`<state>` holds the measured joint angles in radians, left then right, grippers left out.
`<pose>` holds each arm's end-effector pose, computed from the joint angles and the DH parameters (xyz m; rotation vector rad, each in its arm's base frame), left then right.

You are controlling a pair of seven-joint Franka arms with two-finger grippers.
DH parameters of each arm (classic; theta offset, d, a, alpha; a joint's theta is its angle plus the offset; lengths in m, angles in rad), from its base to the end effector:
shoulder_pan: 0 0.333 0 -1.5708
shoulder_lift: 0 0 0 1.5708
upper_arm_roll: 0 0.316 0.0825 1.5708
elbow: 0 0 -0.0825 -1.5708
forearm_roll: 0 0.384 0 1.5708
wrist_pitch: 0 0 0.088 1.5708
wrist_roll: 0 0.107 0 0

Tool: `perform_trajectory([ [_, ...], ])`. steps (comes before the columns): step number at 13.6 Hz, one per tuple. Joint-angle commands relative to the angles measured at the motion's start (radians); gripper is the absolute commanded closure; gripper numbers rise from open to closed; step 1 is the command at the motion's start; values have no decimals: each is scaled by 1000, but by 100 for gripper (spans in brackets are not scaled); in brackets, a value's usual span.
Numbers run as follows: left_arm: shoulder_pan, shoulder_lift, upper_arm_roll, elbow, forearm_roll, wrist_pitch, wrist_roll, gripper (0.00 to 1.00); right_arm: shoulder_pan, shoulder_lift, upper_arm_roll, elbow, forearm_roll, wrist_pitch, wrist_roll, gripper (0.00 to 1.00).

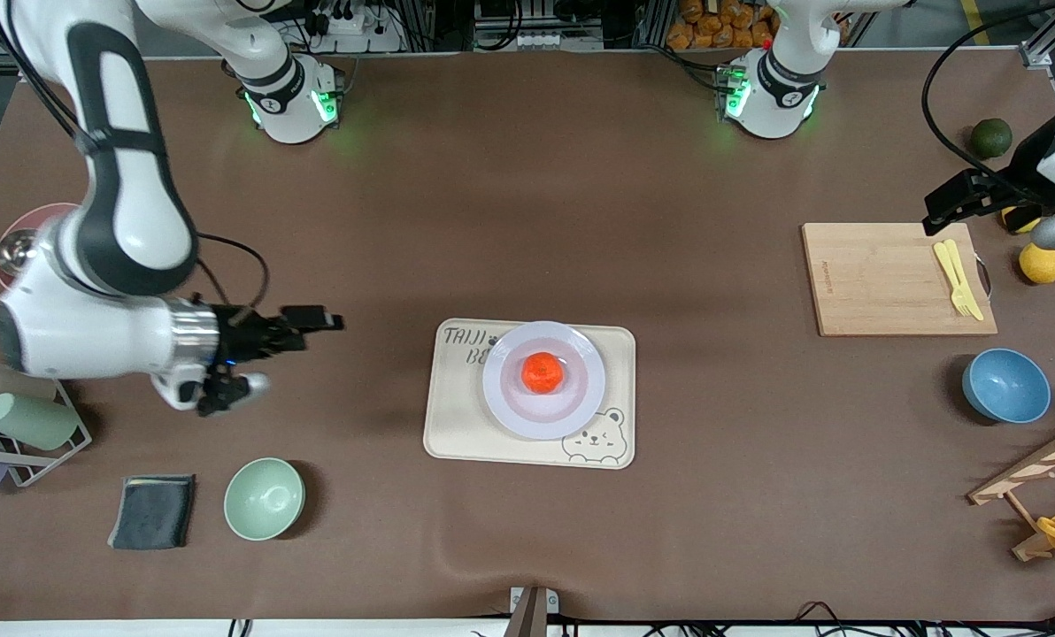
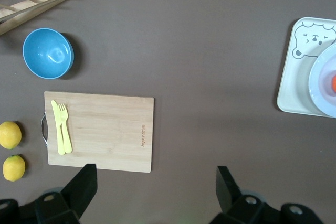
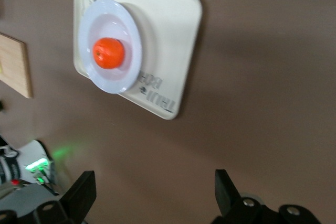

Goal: Place orange and plate with both arms

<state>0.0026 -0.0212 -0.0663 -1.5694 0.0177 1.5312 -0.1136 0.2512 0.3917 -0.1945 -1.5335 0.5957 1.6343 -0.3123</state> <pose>0.5430 -0.0331 0.6333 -3.1200 -0.0788 0.0239 0.6385 0.1095 0.4261 -2.5680 -0.3200 0.2748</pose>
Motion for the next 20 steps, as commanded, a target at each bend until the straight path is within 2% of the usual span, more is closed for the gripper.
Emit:
perform_trajectory([
  [1, 2, -34, -6, -47, 1, 17, 17, 0, -70, -153, 17, -27, -210, -53, 18, 0],
  [3, 0, -23, -6, -26, 4, 17, 25, 0, -82, -252, 18, -27, -403, -53, 22, 0],
  [4, 2, -13, -4, -20, 2, 17, 28, 0, -107, -292, 20, -28, -445, -54, 22, 0],
  [8, -7, -8, -4, 5, 14, 12, 19, 0, -193, -394, 17, -27, -504, -51, 42, 0],
  [10, -9, -6, -4, 6, 14, 7, 15, 0, -191, -437, 23, -27, -542, -66, 198, 0],
  [12, -7, -6, -6, 6, 14, 7, 5, 0, -194, -448, 73, -27, -588, -85, 348, 0],
  [14, -6, -6, -6, 6, 14, 4, 6, 0, -211, -459, 143, -25, -669, -91, 418, 0],
  [15, -6, -6, -6, 8, 8, 4, 5, 0, -239, -461, 179, -25, -672, -115, 424, 0],
  [16, -6, -6, -6, 8, 2, 4, 5, 0, -257, -461, 185, -27, -657, -134, 424, 0],
  [18, -4, -6, -4, 6, 2, -2, 0, 0, -260, -462, 176, -27, -579, -157, 417, 0],
  [20, -4, -8, -4, 8, 2, -8, -35, 0, -250, -465, 167, -27, -567, -175, 409, 0],
])
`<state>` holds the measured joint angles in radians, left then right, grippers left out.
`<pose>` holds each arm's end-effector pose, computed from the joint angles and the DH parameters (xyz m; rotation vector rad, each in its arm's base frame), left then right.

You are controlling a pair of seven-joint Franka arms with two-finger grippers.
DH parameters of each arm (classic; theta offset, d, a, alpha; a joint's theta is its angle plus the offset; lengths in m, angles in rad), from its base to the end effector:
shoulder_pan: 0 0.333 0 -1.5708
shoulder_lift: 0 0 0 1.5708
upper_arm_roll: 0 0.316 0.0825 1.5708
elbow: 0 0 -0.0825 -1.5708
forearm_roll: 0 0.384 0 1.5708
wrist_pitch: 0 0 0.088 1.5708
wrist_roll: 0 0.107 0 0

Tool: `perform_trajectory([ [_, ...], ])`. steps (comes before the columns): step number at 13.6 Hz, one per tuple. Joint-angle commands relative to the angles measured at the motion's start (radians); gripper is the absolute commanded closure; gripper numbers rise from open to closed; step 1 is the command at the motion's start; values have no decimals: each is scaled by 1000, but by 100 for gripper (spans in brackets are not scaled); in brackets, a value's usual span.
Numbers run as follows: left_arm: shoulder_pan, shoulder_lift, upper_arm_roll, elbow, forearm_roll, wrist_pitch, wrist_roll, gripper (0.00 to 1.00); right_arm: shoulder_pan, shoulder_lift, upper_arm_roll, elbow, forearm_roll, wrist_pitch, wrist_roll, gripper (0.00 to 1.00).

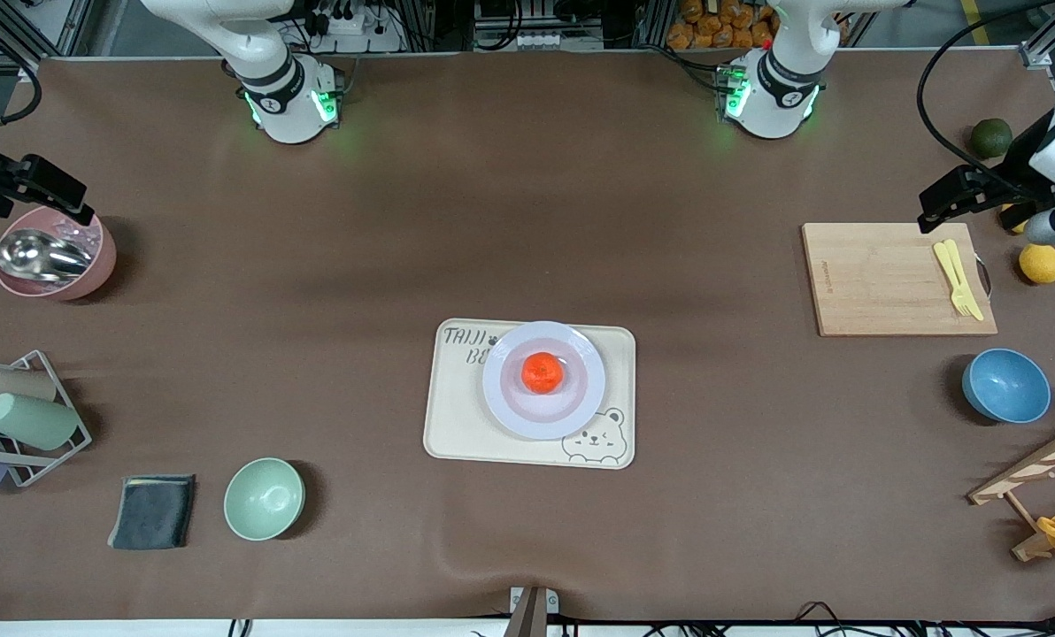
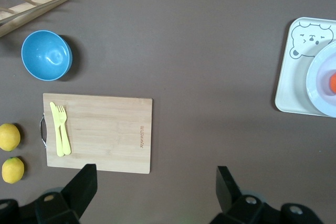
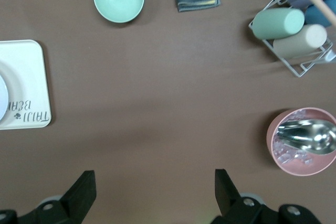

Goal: Place orange and plate with both arms

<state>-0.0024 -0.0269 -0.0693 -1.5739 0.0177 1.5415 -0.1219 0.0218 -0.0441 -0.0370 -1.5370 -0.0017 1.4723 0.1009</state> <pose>0.5420 -0.0375 0.6352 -3.1206 -0.0791 0.0057 0.5306 -0.0088 0.6557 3.1352 -0.1824 -0.0324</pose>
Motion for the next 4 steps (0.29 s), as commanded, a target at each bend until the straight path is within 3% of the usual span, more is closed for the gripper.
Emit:
perform_trajectory([
  [1, 1, -2, -3, 12, 4, -23, -36, 0, -17, -42, 9, -23, 31, -27, -26, 0],
  [4, 1, -5, -3, 14, 13, -26, -36, 0, -51, -42, 8, -25, 29, -33, -113, 0],
])
